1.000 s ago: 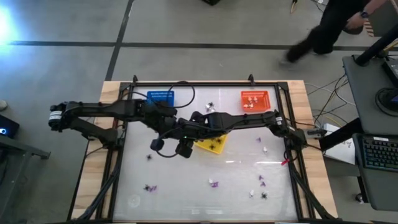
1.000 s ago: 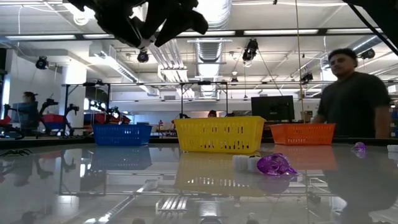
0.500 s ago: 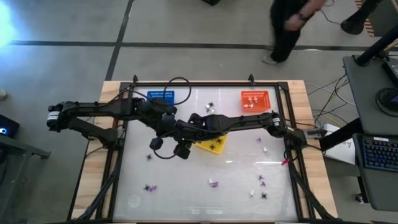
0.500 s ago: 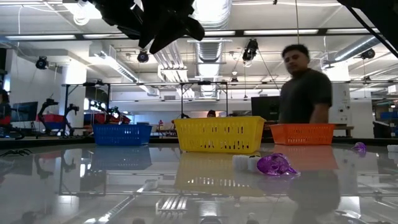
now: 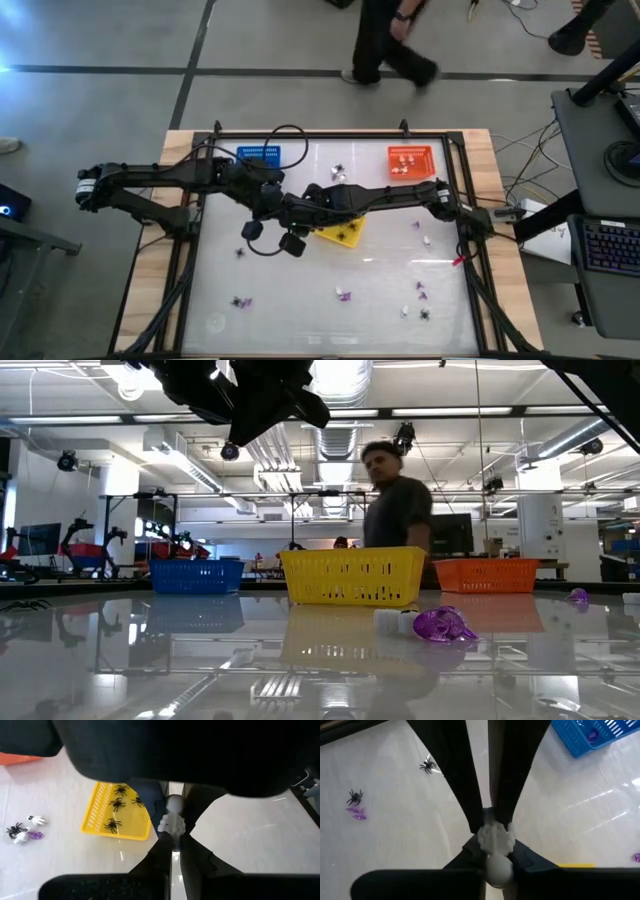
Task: Sort Halloween decoration
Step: Put the white skeleton toy into the orange bin
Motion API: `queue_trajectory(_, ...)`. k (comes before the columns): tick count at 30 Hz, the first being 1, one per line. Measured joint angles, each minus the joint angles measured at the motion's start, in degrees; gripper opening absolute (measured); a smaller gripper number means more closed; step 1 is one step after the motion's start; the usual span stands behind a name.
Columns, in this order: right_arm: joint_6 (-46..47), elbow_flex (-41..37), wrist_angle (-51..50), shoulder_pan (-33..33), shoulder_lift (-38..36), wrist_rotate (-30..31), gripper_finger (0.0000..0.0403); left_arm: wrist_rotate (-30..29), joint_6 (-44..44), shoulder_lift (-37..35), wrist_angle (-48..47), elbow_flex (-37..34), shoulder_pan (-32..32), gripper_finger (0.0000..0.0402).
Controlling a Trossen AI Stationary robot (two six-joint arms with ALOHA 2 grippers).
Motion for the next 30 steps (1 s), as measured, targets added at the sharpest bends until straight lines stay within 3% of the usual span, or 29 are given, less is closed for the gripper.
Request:
queue_trajectory(12, 3.18, 1.68, -0.38, 0.02, -0.09, 0.04, 0.0016, -0.47, 0.29, -0.08, -0.28, -0.04, 0.04, 0.0)
queue_trajectory(23, 5.68, 1.85, -0.32, 0.02, -0.63, -0.9, 0.0098, -0.53, 0.55, 0.06, -2.97, -0.44, 0.11, 0.0)
queue_trajectory(30, 5.64, 1.99, 1.8, -0.04, -0.74, -3.04, 0.0113, -0.72, 1.16, 0.43, -2.9, -0.55, 0.11, 0.0)
